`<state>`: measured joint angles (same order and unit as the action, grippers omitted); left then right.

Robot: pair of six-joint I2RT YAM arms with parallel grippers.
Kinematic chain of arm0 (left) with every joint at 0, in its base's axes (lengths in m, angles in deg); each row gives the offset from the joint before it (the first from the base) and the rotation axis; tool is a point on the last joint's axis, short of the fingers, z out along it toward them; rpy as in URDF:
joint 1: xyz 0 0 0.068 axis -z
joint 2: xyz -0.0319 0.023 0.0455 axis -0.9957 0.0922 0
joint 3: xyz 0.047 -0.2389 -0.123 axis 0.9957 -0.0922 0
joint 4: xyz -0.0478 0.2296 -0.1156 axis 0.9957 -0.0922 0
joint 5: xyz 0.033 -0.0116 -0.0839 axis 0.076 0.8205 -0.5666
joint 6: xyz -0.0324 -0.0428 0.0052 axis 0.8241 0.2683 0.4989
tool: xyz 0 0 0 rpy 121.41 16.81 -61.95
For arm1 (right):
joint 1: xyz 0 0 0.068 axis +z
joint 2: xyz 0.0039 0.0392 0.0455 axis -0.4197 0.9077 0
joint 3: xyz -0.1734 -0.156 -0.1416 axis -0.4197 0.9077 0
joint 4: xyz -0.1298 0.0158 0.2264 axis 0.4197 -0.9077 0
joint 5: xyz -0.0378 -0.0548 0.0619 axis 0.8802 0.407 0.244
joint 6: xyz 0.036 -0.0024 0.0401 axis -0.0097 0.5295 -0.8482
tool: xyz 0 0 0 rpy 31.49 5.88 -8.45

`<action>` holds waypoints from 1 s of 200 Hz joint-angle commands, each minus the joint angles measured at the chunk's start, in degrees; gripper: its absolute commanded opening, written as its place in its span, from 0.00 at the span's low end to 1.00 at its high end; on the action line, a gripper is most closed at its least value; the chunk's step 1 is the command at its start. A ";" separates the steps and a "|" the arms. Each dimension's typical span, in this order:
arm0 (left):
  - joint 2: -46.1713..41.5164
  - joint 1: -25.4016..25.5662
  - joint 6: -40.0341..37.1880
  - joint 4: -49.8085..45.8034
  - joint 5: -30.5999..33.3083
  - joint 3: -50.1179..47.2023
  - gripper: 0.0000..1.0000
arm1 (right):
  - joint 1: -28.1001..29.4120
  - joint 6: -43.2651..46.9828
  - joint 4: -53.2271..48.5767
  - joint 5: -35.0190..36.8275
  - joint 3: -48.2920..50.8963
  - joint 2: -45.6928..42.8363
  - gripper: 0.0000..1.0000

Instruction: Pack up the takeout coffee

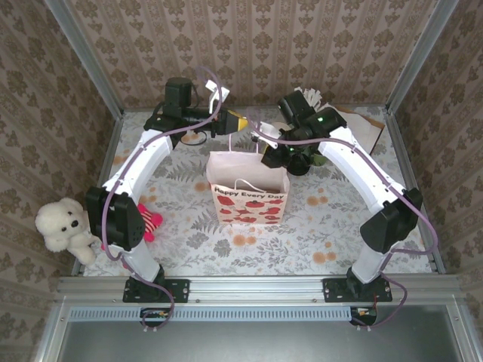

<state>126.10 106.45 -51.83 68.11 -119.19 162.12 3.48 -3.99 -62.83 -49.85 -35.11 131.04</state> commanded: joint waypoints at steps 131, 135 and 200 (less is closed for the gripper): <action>-6.31 -2.73 5.72 0.45 19.81 -1.76 0.95 | 5.00 -22.99 19.83 12.41 13.64 -9.58 0.00; -6.69 -3.12 6.53 1.06 20.58 -2.33 0.97 | 5.44 -23.35 20.61 12.79 14.34 -9.88 0.00; -15.66 -9.72 19.31 9.16 41.19 -12.38 1.00 | 10.63 -34.84 25.60 23.28 16.88 -11.75 0.00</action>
<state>115.23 98.27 -38.15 73.44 -90.43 152.31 13.01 -31.46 -40.67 -33.22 -18.76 121.18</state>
